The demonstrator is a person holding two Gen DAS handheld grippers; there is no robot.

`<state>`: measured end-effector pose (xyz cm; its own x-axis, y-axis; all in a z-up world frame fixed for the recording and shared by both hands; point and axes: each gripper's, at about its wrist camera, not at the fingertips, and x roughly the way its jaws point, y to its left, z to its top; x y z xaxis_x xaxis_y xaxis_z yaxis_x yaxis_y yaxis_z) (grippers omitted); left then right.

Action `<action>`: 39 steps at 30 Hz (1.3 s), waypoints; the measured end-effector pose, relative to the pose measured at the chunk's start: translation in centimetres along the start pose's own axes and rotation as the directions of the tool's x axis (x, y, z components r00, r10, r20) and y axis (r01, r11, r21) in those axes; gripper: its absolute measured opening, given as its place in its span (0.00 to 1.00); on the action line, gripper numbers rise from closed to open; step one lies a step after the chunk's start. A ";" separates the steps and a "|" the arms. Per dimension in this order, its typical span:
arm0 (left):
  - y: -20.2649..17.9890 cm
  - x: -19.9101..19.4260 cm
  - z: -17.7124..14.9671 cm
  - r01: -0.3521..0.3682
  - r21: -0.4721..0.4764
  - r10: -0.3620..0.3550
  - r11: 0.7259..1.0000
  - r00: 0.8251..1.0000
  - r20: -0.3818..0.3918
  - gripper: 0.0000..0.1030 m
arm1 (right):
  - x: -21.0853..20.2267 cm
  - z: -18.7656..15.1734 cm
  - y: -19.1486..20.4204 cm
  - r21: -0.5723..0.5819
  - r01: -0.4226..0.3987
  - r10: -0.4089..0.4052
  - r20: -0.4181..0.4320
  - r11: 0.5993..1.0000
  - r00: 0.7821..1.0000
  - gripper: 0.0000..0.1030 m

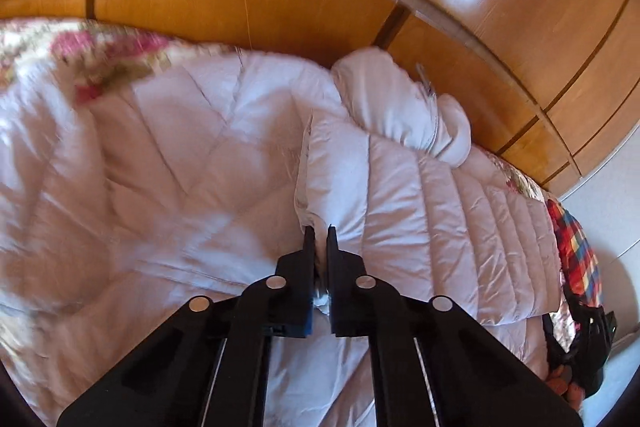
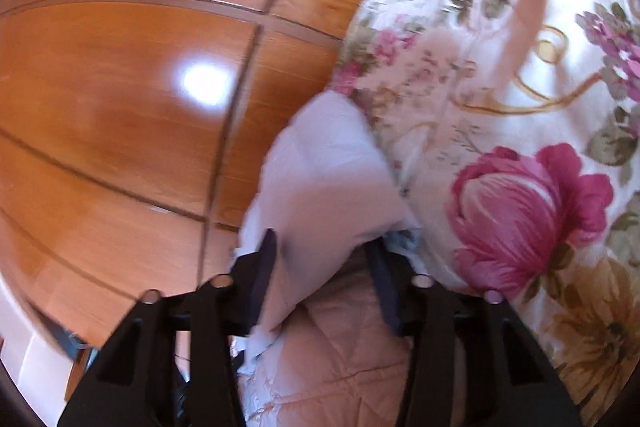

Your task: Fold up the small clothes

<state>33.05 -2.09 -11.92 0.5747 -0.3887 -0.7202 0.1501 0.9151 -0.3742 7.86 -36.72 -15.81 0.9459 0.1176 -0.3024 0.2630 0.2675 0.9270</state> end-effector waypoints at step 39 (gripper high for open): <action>3.9 -0.7 -3.2 -0.115 0.033 0.112 0.993 0.989 0.096 0.05 | 10.7 1.3 9.5 -0.580 0.472 -0.497 0.129 0.664 0.858 0.00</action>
<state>30.69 1.40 -14.72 0.6624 -0.2721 -0.6980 0.1091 0.9568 -0.2695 20.69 -34.15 -9.94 0.7054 -0.1552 -0.6916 0.5108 0.7878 0.3442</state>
